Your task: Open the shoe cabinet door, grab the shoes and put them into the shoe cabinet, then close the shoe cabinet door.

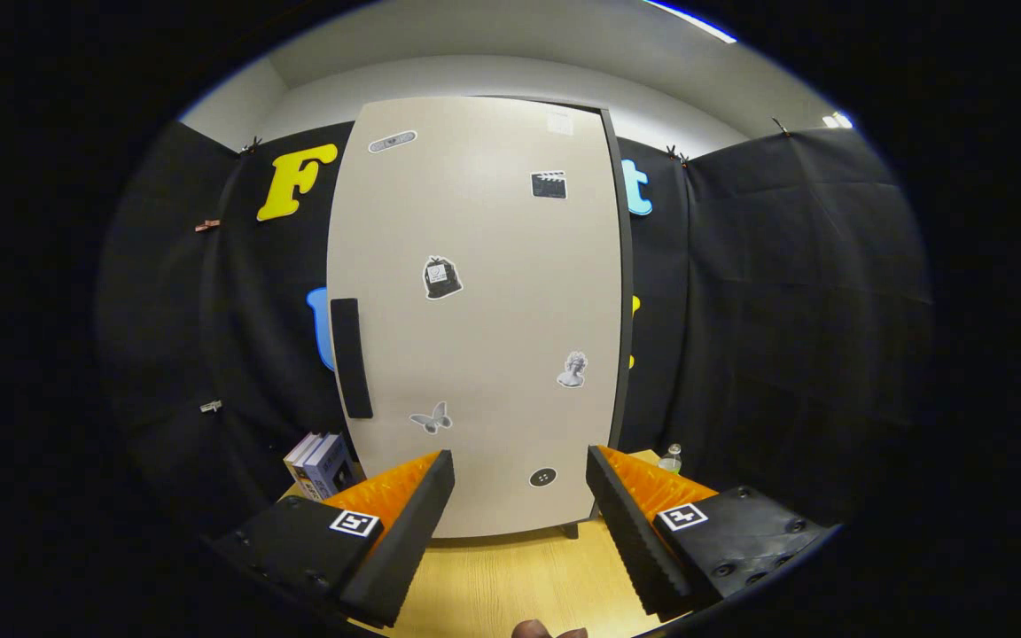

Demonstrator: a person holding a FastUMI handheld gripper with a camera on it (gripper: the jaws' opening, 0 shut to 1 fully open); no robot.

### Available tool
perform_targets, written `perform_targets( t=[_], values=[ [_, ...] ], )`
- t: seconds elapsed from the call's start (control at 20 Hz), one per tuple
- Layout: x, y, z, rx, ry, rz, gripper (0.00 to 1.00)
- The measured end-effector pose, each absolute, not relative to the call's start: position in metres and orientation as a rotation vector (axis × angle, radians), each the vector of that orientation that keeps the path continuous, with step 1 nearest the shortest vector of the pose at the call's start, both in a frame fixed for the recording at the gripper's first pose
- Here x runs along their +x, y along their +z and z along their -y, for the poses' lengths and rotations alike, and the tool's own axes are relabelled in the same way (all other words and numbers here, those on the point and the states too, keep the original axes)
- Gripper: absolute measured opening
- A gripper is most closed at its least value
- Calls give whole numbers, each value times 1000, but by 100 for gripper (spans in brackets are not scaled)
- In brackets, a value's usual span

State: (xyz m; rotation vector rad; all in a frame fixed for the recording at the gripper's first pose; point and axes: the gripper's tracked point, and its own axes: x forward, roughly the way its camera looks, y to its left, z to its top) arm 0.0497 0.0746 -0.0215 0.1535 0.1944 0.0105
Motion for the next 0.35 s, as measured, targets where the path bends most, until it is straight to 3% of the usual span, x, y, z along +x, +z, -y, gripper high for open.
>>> perform_targets(
  t=[0.35],
  values=[
    [50,-23,-74,161,14,-190,98]
  ],
)
